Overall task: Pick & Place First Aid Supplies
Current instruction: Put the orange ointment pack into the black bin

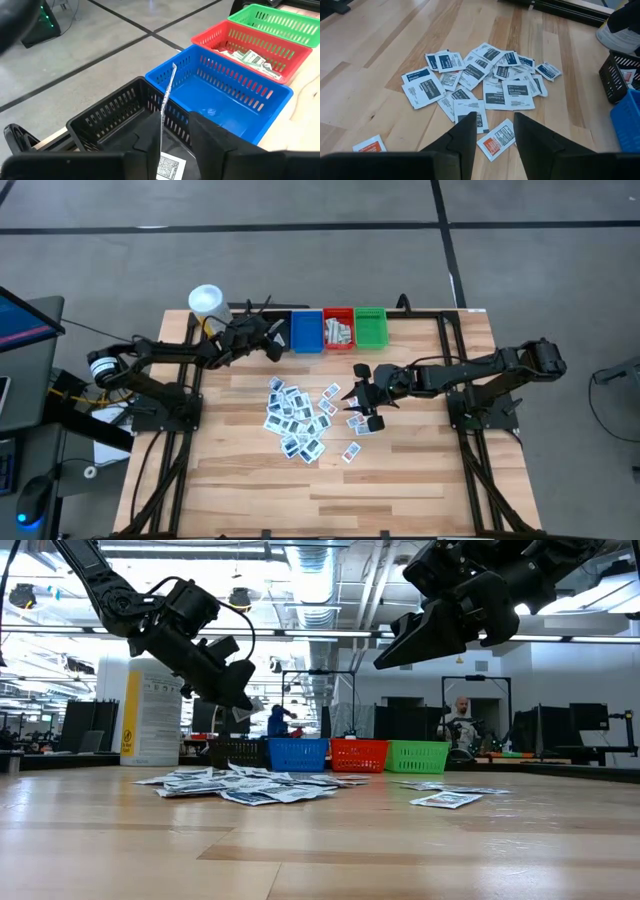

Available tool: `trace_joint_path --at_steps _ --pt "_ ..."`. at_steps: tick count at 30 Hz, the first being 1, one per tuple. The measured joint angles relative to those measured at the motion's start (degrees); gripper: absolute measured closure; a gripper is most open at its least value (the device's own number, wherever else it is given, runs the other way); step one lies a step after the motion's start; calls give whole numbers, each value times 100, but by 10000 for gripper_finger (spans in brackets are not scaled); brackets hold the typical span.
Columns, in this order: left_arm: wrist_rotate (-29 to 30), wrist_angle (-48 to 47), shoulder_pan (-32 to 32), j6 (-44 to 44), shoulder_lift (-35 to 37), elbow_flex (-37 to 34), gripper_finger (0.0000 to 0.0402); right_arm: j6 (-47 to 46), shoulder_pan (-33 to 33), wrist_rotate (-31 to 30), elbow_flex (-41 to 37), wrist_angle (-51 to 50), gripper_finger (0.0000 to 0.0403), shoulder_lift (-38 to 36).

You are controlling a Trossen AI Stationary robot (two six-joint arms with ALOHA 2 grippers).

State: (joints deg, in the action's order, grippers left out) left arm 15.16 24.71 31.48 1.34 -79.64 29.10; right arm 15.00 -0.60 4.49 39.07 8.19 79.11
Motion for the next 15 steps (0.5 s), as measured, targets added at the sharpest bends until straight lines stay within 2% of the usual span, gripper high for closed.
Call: trace_joint_path --at_steps 10,15 --pt "-75 -2 0 7 0 0 286 0 0 0 0 0 280 0" --pt "-273 15 -62 -552 0 -21 278 0 0 0 0 -2 280 0"
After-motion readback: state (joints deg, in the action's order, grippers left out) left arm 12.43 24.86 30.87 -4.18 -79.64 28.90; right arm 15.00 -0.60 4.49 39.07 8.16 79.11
